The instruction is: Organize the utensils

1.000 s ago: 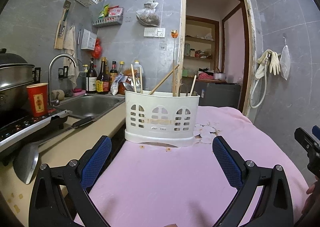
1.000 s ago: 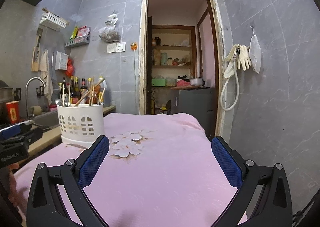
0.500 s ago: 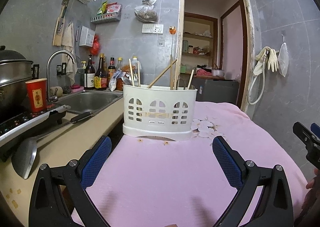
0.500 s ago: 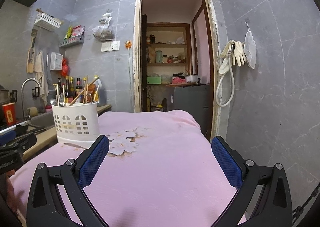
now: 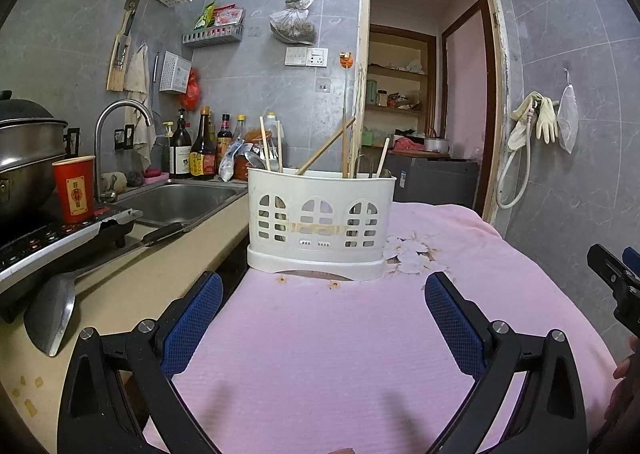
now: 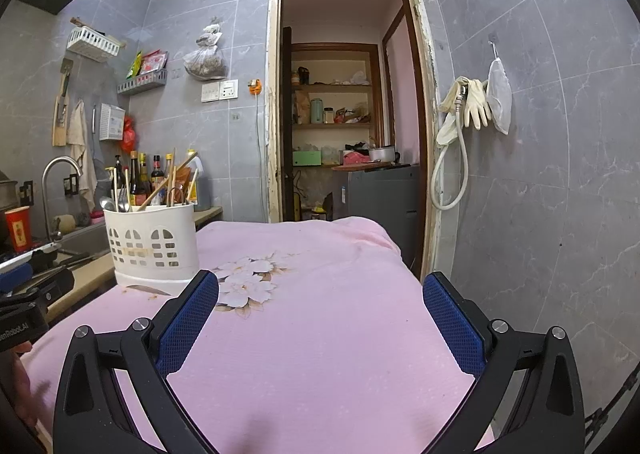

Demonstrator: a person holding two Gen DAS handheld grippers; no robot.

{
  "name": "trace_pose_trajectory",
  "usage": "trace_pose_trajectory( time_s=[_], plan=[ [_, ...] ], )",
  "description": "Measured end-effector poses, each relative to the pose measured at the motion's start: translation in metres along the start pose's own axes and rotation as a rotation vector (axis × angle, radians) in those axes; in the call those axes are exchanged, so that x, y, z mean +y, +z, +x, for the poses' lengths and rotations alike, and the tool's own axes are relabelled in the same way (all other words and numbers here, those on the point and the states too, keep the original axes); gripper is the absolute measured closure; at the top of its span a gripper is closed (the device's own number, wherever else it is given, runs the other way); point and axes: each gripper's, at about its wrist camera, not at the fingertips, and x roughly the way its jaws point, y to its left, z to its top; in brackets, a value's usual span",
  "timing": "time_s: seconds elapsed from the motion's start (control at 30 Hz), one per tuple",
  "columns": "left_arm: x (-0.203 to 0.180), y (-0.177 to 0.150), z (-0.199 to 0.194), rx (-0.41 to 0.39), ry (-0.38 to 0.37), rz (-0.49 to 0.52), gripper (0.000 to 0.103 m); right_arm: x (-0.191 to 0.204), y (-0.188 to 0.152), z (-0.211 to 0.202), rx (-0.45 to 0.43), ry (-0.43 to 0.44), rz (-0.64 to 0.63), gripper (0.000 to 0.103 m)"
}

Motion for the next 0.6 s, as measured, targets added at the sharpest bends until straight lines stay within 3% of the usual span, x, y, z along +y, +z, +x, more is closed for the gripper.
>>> trace_pose_trajectory(
  time_s=[0.6],
  plan=[
    [-0.0002, -0.0010, -0.0002, 0.002, 0.011, 0.000, 0.004, -0.0005, -0.0003, -0.0019, 0.004, -0.005, 0.001, 0.000]
  ],
)
